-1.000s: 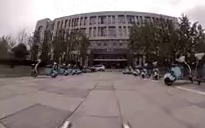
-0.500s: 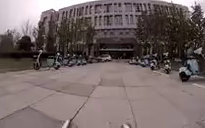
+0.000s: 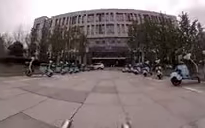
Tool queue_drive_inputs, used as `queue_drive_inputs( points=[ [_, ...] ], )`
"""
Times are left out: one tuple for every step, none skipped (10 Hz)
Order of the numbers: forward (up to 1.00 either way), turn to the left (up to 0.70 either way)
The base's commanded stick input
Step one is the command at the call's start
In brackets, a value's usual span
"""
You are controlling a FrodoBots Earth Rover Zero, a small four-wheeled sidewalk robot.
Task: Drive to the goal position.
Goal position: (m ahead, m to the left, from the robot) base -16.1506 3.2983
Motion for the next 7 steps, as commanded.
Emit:
queue_drive_inputs(
  points=[
    [0.0,-0.97],
    [0.0,-0.97],
    [0.0,-0.97],
    [0.0,-0.97],
    [0.0,-0.97],
    [0.0,-0.97],
    [0.0,-0.97]
  ],
)
